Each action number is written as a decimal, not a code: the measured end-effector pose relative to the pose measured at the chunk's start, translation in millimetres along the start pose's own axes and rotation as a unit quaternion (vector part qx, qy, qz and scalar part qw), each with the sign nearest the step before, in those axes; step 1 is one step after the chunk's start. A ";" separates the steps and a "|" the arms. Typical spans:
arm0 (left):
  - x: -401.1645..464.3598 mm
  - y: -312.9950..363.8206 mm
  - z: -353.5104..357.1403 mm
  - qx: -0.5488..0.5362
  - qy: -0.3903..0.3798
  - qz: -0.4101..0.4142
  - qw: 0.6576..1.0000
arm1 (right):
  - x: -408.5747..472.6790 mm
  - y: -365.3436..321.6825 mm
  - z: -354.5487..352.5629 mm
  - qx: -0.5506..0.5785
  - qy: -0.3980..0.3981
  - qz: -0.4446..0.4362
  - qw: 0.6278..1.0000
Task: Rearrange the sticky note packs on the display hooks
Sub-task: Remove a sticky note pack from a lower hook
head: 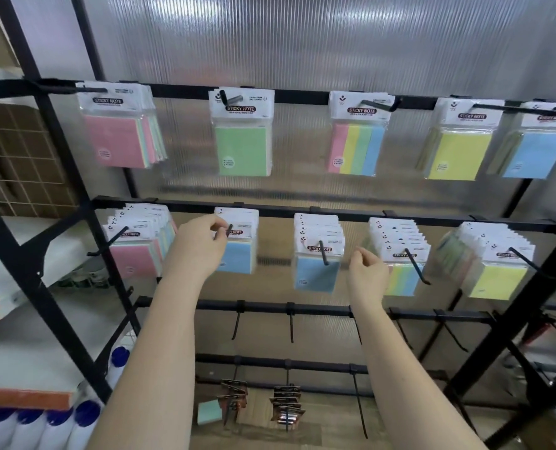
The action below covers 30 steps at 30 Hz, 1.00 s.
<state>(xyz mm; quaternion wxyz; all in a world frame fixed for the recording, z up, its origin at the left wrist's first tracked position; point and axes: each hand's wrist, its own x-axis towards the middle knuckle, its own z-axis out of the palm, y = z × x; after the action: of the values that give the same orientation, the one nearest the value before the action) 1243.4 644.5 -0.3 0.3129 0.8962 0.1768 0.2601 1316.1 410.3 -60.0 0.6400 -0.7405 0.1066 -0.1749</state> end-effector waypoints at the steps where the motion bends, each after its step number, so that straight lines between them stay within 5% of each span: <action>1: -1.1 -2.1 -1.6 -0.008 0.003 -0.003 1.000 | -5.0 3.1 0.9 -0.011 -0.007 -0.001 1.000; 8: -3.8 -16.6 -6.7 -0.029 -0.009 -0.009 0.999 | -22.1 5.9 10.9 -0.064 -0.058 -0.053 0.995; 14: -4.4 -21.4 -7.5 -0.025 -0.009 0.002 1.000 | -25.8 7.4 16.4 -0.022 0.006 0.001 1.000; 22: -2.8 -30.0 -3.9 -0.028 -0.025 -0.002 0.999 | -23.0 0.3 11.0 0.036 -0.075 0.069 0.994; 30: 3.4 -32.9 6.4 -0.084 -0.036 -0.023 0.996 | -41.7 -11.3 4.9 -0.097 -0.021 -0.051 0.994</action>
<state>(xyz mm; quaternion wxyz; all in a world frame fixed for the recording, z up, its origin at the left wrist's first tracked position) 1244.8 667.6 -24.9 0.3988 0.8715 0.1634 0.2339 1279.0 432.5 -54.6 0.5573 -0.8072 0.0719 -0.1809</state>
